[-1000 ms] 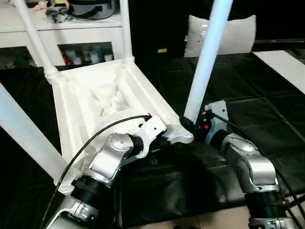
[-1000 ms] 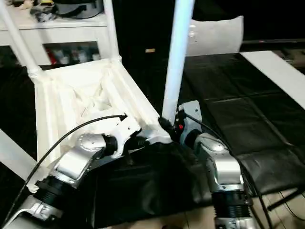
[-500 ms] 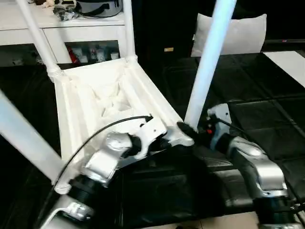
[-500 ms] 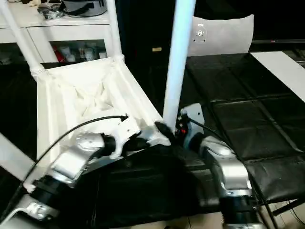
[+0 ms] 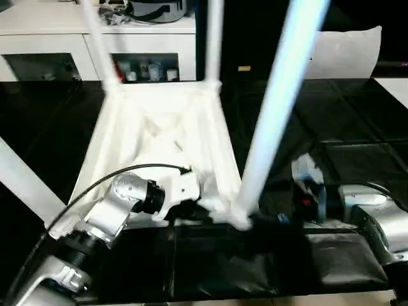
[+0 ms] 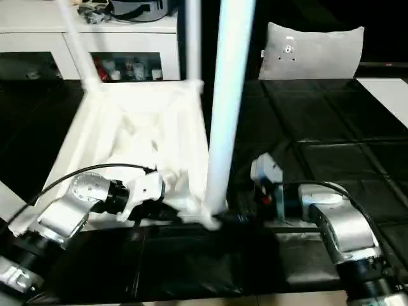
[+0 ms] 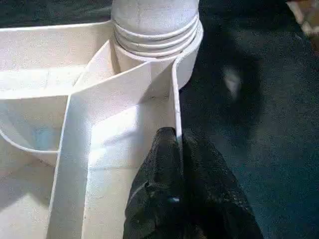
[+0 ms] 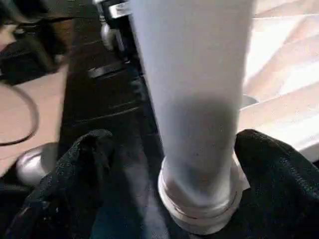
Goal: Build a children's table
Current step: Rotate leg to tighten
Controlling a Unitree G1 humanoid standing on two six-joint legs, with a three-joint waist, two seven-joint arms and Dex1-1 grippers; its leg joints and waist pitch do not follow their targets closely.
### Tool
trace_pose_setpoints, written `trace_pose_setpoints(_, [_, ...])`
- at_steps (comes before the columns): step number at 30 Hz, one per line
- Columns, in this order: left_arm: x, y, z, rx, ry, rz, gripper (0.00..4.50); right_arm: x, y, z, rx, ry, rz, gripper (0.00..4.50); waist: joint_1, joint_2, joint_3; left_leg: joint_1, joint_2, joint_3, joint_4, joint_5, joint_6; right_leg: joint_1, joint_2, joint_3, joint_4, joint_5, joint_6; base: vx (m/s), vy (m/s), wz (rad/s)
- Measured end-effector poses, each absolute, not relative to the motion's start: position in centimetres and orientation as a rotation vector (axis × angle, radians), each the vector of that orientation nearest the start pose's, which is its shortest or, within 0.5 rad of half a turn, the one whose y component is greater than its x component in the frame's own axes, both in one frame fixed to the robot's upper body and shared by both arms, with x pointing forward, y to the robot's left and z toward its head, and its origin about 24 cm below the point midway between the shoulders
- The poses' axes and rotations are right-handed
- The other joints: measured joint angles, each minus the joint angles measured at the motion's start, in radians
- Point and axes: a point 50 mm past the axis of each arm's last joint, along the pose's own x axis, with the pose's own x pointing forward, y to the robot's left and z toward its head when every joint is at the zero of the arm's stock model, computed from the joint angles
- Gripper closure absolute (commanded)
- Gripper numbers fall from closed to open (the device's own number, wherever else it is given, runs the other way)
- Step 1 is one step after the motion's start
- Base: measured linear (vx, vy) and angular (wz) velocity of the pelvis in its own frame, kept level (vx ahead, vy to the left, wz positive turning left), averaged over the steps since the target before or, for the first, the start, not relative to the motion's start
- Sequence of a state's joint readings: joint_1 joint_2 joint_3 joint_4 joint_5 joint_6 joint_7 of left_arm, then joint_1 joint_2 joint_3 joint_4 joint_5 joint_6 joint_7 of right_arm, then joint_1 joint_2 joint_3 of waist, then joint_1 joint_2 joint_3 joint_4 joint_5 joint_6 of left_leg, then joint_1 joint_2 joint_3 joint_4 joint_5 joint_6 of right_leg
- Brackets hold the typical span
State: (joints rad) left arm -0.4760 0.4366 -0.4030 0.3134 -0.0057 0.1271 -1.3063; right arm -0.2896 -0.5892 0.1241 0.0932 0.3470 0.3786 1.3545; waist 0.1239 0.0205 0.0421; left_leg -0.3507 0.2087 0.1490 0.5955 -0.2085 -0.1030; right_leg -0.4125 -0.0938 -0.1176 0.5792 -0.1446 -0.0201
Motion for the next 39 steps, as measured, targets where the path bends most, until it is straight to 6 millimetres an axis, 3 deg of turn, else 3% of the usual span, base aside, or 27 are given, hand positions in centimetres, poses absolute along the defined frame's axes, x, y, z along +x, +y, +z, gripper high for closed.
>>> trace_pose_setpoints(14, [28.0, 11.7, 5.5, 0.546, 0.427, -1.675, 4.5, 26.0, -18.1, 7.5, -0.065, 0.413, 1.515, 1.9, 0.019, -0.002, 0.0, 0.0, 0.001, 0.001, 0.001, 0.0, 0.0, 0.0, 0.0, 0.0, 0.001, 0.0, 0.0, 0.0, 0.0, 0.0])
trace_pose_setpoints(19, [28.0, 11.7, 5.5, 0.55, 0.419, -1.679, 4.5, 26.0, -17.9, 7.3, -0.072, 0.41, 1.522, 2.07, 0.019, -0.002, 0.0, 0.0, 0.001, 0.001, 0.001, 0.0, 0.0, 0.0, 0.0, 0.0, 0.002, 0.0, 0.0, 0.0, 0.0, 0.0])
trace_pose_setpoints(22, [28.0, 11.6, 5.4, 0.548, 0.418, -1.68, 4.5, 25.9, -17.9, 7.3, -0.068, 0.416, 1.522, 2.42, 0.02, -0.003, 0.0, 0.0, 0.001, 0.001, 0.001, 0.0, 0.0, 0.0, 0.0, 0.0, 0.002, 0.0, 0.0, 0.0, 0.0, 0.0])
trace_pose_setpoints(28, [28.1, 11.0, 5.3, 0.486, 0.437, -1.651, 4.5, 25.4, -18.1, 7.1, -0.007, 0.43, 1.458, 2.53, 0.027, -0.002, 0.0, 0.001, 0.001, 0.002, 0.001, 0.0, 0.0, 0.001, -0.001, 0.001, 0.002, 0.0, 0.001, 0.0, 0.0, 0.0])
trace_pose_setpoints(32, [28.4, 10.6, 5.2, 0.432, 0.457, -1.533, 4.5, 25.6, -18.0, 6.7, 0.03, 0.396, 1.316, 2.54, 0.013, -0.002, 0.0, 0.003, 0.001, 0.003, 0.003, 0.001, -0.001, 0.001, 0.0, 0.001, 0.004, 0.0, 0.001, 0.0, 0.0, 0.0])
trace_pose_setpoints(39, [29.4, 9.2, 4.8, 0.366, 0.464, -1.259, 4.5, 27.9, -16.4, 5.8, 0.04, 0.291, 0.942, 2.59, -0.072, -0.004, 0.0, 0.003, 0.0, 0.002, 0.005, 0.003, -0.004, 0.0, 0.001, -0.004, -0.001, 0.001, 0.002, 0.0, 0.0, 0.0])
